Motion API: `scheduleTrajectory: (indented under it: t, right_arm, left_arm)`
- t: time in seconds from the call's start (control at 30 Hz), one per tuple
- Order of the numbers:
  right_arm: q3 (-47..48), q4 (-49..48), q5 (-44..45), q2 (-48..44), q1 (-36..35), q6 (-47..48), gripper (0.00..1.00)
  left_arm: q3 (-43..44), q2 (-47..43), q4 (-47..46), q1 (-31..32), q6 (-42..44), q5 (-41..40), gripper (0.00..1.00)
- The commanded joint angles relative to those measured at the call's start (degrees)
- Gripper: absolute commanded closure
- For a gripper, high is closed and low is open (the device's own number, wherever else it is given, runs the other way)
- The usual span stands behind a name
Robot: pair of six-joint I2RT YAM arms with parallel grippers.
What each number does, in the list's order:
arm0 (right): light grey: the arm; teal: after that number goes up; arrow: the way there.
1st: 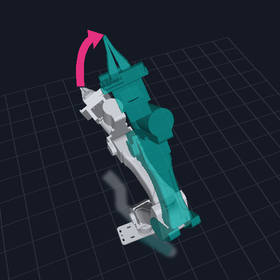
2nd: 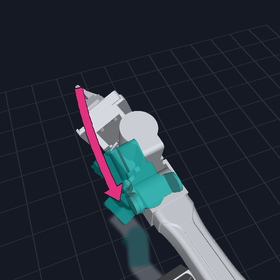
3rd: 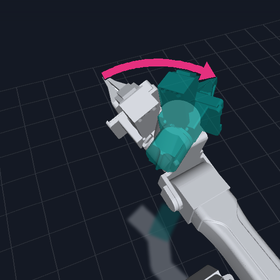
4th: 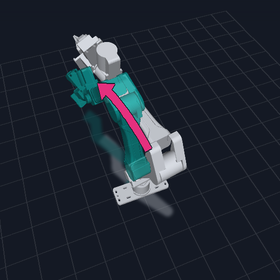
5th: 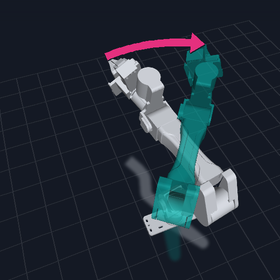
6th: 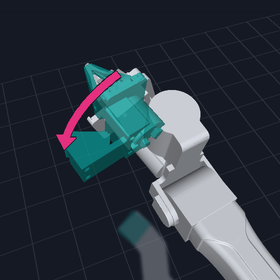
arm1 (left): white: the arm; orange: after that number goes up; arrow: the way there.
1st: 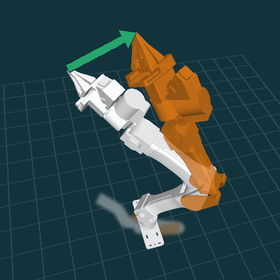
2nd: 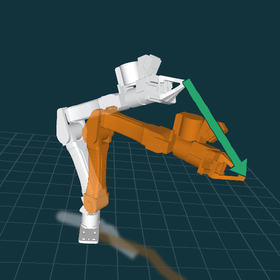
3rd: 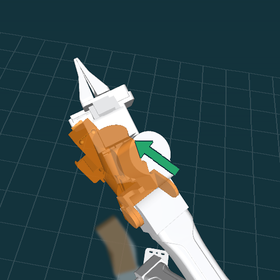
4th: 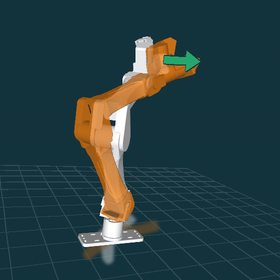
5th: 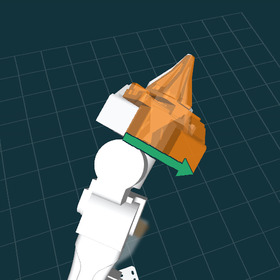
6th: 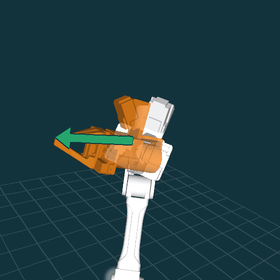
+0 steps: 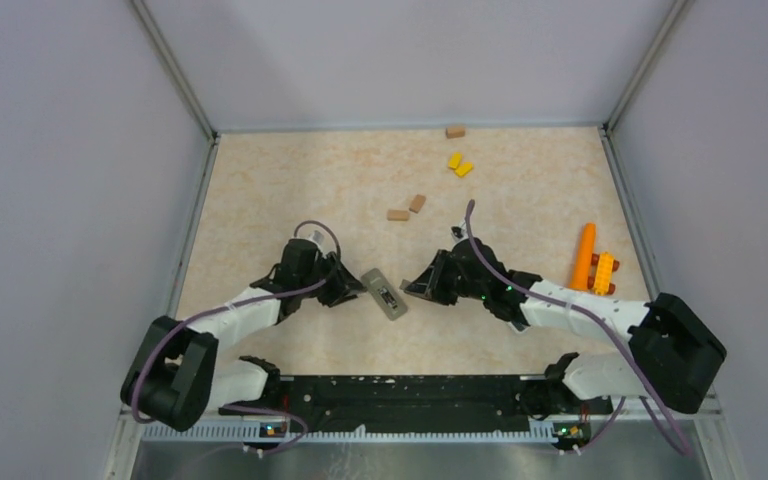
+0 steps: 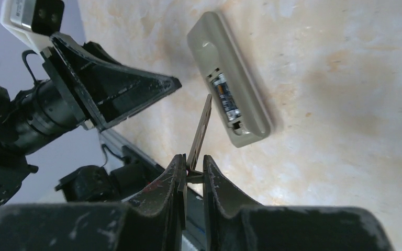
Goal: Load the batteries into the remote control
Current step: Adjust the remote control at the center of the board, then load the battery cover into the remote control.
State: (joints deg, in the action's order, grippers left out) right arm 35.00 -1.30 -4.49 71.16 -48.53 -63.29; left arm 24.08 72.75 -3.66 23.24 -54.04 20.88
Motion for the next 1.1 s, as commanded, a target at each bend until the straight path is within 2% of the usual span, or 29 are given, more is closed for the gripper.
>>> scheduleTrajectory:
  t: [0.0, 0.07, 0.17, 0.27, 0.4, 0.67, 1.07]
  right_arm:
    - [-0.6, -12.7, -7.3, 4.0, 0.4, -8.1, 1.0]
    - [-2.0, -19.1, -7.5, 6.7, -0.1, -12.9, 1.0]
    - [-1.9, -23.0, -5.8, 10.6, -1.0, -17.0, 1.0]
    - [-2.5, -26.1, -4.4, 13.0, -1.4, -20.7, 1.0]
    - [-3.5, -29.6, -2.7, 15.4, -2.0, -23.8, 1.0]
    - [-4.0, -30.9, 0.5, 19.0, -3.9, -29.2, 1.0]
    - [-5.5, -28.4, 3.8, 18.2, -4.9, -32.4, 1.0]
  left_arm:
    - [4.3, -5.4, 8.2, -3.3, 5.8, -8.2, 0.54]
    - [6.6, -4.2, 8.4, -5.3, 8.2, -6.1, 0.47]
    - [10.6, 0.6, 8.7, -8.8, 12.1, 0.4, 0.4]
    - [14.2, 5.7, 10.0, -11.2, 15.1, 5.5, 0.39]
    - [13.8, 7.2, 7.4, -11.9, 14.4, 9.0, 0.39]
    - [13.4, 6.5, 7.9, -12.1, 14.8, 8.2, 0.39]
    - [13.3, 6.2, 9.0, -12.2, 14.4, 5.8, 0.39]
